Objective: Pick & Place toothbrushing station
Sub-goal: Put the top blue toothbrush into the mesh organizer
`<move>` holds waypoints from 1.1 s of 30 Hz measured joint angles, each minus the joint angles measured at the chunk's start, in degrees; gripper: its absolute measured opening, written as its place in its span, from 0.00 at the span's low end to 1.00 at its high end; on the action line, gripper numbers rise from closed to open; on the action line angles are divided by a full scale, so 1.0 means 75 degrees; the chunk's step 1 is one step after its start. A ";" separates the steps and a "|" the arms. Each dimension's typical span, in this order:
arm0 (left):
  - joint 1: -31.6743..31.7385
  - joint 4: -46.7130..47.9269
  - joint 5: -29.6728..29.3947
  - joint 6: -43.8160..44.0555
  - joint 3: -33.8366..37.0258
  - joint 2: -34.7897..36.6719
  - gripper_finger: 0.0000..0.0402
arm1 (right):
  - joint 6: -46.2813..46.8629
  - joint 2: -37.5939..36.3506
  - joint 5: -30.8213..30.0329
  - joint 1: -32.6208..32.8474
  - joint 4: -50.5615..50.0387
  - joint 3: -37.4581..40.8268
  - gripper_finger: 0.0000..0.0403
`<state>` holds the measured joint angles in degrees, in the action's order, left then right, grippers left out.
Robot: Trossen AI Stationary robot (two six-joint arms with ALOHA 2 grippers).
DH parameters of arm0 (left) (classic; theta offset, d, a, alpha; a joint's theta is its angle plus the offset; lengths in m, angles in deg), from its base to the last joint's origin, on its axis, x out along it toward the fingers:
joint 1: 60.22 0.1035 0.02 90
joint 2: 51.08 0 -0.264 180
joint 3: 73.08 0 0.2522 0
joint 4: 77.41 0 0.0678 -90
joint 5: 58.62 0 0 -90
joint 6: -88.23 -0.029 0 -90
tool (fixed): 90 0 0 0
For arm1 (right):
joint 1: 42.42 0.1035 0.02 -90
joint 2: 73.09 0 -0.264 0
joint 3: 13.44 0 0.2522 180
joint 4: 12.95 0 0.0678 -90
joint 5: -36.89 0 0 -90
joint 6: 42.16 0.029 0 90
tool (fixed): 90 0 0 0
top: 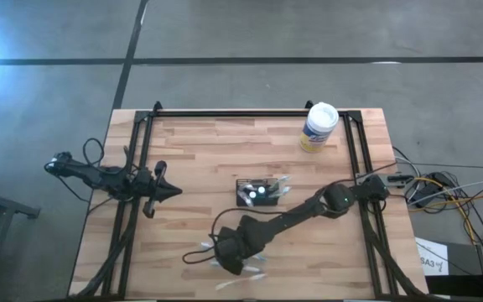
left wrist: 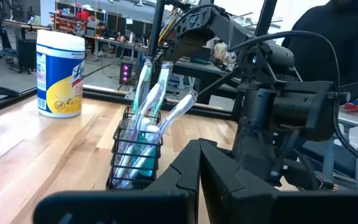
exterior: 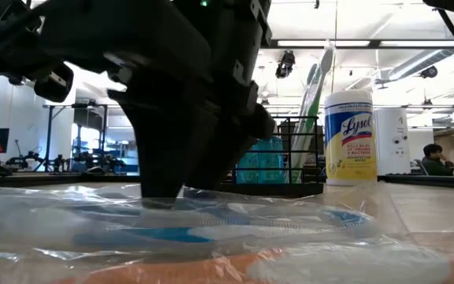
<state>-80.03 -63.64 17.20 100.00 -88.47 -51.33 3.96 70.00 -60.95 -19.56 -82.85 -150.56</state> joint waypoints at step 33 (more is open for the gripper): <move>0.0006 -0.0222 -0.0089 -0.0258 0.0020 -0.0002 0.03 | -0.3889 -0.1923 -0.1581 0.0476 0.0305 -0.1109 0.08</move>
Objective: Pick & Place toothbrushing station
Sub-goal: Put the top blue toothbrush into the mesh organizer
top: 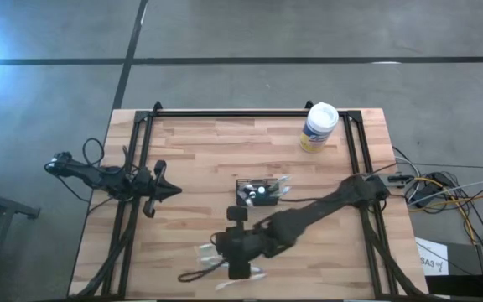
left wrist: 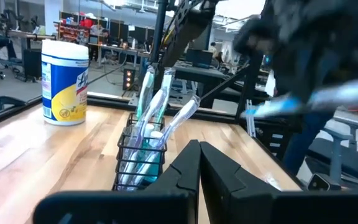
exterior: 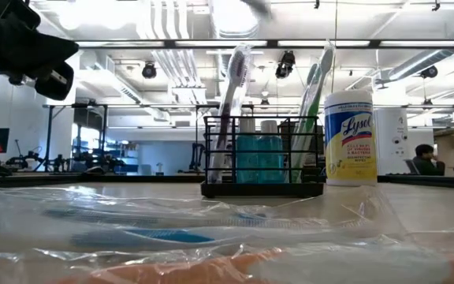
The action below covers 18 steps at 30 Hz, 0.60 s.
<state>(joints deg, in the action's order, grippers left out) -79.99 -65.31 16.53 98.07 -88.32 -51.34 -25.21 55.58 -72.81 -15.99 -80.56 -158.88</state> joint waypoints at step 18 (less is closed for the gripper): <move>0.0000 -0.0042 0.0011 0.0102 0.0000 -0.0041 0.03 | -0.2825 -0.5458 0.2036 0.0325 0.7626 0.6439 0.08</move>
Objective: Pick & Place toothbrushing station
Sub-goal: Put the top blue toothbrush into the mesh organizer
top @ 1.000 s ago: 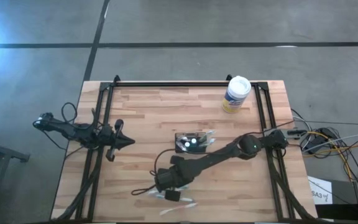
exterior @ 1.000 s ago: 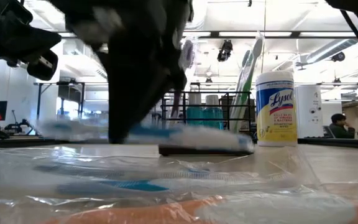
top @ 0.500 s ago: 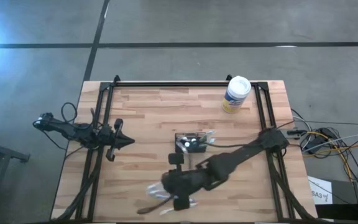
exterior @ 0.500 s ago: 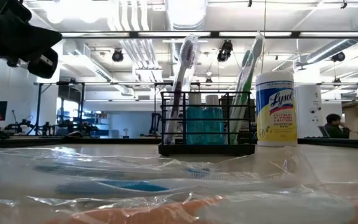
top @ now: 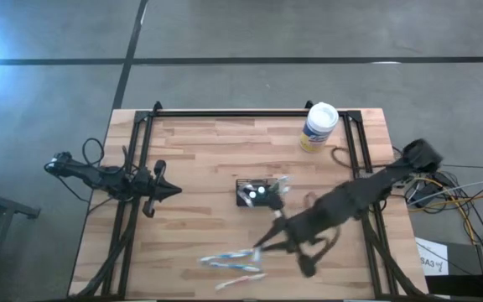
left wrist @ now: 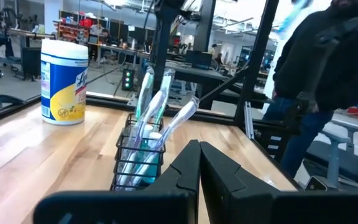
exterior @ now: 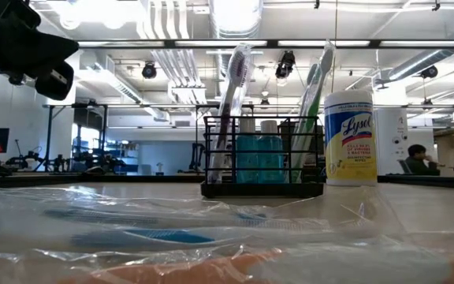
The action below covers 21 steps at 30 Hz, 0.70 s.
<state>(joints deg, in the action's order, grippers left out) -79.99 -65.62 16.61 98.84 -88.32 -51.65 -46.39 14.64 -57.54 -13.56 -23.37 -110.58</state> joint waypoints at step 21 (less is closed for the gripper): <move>-0.0002 -0.0199 -0.0294 0.0383 -0.0289 0.0000 0.03 | 0.0034 -0.4190 -0.0891 -0.0633 0.4086 0.6973 0.08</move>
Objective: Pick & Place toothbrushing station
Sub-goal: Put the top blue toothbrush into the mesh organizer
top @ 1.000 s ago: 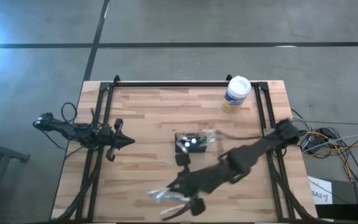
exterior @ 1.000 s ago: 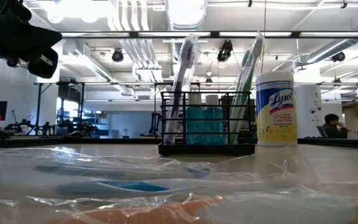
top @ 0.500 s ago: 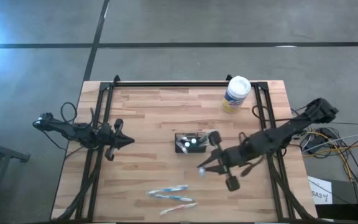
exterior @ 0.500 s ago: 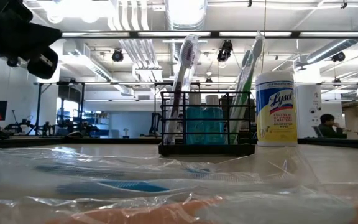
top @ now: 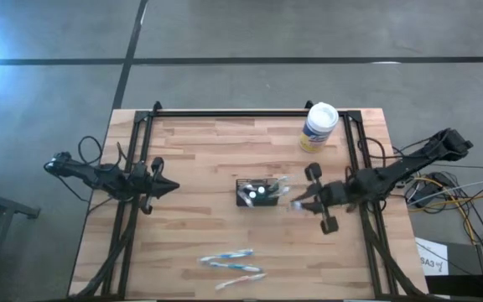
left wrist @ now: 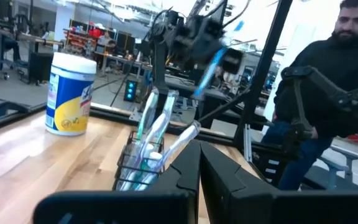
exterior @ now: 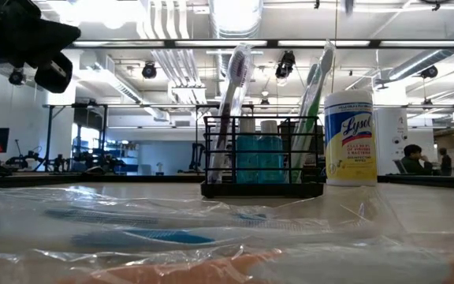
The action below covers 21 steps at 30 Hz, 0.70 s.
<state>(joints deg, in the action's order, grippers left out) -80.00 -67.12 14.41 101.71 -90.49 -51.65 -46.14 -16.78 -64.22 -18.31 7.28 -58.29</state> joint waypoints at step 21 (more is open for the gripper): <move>0.0002 -0.0002 -0.0509 -0.0720 -0.0125 -0.0038 0.03 | -0.0091 -0.2515 -0.1398 -0.0410 0.1818 0.3778 0.08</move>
<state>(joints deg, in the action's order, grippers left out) -79.99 -67.13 10.59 96.31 -91.42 -51.94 -46.82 -35.65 -74.70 -21.38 20.91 -29.96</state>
